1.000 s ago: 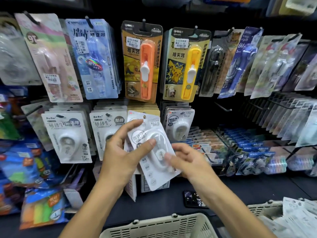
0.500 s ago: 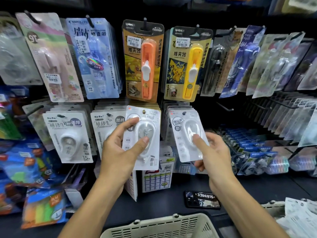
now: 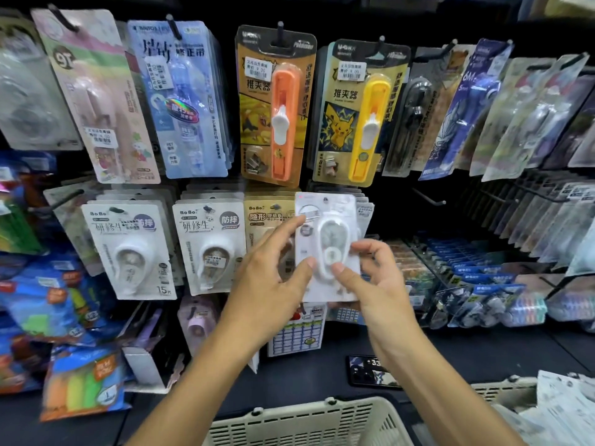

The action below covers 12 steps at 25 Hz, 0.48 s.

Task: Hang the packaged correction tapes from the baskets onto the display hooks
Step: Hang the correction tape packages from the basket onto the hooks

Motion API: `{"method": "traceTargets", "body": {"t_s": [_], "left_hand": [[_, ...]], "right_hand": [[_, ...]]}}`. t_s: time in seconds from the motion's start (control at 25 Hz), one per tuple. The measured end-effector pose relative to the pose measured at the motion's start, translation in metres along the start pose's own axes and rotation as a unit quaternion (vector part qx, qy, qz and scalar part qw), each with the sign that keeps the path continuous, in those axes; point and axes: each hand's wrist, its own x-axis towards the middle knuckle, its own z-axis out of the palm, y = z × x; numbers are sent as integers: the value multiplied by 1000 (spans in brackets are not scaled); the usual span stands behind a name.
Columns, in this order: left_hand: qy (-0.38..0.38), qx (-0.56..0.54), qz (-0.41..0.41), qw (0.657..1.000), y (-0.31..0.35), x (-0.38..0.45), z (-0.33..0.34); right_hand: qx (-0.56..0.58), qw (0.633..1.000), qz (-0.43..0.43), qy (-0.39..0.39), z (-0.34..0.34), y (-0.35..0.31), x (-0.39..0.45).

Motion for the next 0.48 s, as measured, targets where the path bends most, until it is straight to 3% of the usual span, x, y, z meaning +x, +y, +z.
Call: {"method": "traceTargets", "body": {"t_s": [0.08, 0.16, 0.28, 0.4, 0.48], "left_hand": [[-6, 206, 67, 976, -7, 9, -7], [-41, 300, 82, 950, -15, 17, -11], [-88, 368, 77, 922, -23, 20, -8], [-110, 383, 63, 915, -28, 20, -3], [-116, 384, 58, 914, -31, 18, -2]], "right_hand": [[-28, 997, 5, 72, -16, -3, 6], [-78, 992, -17, 100, -28, 0, 6], [-98, 989, -39, 104, -31, 7, 1], [-86, 988, -11, 130, -34, 9, 12], [-119, 987, 16, 102, -36, 12, 21]]}}
